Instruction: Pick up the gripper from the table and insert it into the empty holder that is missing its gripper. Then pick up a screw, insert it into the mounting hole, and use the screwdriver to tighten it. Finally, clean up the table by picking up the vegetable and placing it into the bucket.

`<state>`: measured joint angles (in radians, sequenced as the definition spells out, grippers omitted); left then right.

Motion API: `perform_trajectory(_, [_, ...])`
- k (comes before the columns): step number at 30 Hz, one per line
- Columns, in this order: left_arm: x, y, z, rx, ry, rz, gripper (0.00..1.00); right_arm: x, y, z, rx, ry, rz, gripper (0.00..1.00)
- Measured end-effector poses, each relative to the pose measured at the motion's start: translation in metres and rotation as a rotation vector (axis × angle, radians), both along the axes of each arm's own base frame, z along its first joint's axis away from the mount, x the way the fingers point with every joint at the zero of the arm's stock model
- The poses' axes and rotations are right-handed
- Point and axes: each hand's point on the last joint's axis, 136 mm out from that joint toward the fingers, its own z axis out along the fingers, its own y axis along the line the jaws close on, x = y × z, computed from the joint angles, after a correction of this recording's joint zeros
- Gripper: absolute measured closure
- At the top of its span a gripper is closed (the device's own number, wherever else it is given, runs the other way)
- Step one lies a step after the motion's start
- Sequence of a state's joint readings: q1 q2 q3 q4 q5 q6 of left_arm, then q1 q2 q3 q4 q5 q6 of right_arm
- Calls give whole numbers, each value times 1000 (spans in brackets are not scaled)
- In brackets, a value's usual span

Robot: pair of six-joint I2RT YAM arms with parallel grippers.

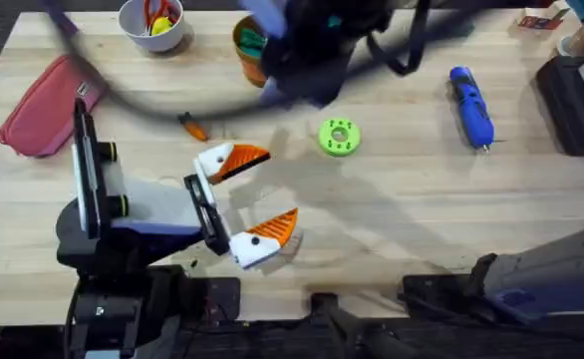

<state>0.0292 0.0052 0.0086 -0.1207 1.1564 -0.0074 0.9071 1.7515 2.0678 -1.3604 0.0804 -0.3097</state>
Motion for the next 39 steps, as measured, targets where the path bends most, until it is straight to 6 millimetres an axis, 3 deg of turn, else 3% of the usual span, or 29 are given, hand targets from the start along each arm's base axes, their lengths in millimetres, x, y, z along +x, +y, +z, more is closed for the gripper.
perform_trajectory(7, [0, 0, 0, 0, 0, 0, 15, -31, 40, 7, 64, -19, 198, 995])
perform_trajectory(15, [0, 0, 0, 0, 0, 0, 15, -40, 64, -1, 99, 5, 282, 995])
perform_trajectory(28, [0, 0, 0, 0, 0, 0, 15, -40, 75, -25, 54, 51, 305, 995])
perform_trajectory(39, [0, 0, 0, 0, 0, 0, 14, -42, 79, -33, 38, 63, 314, 995])
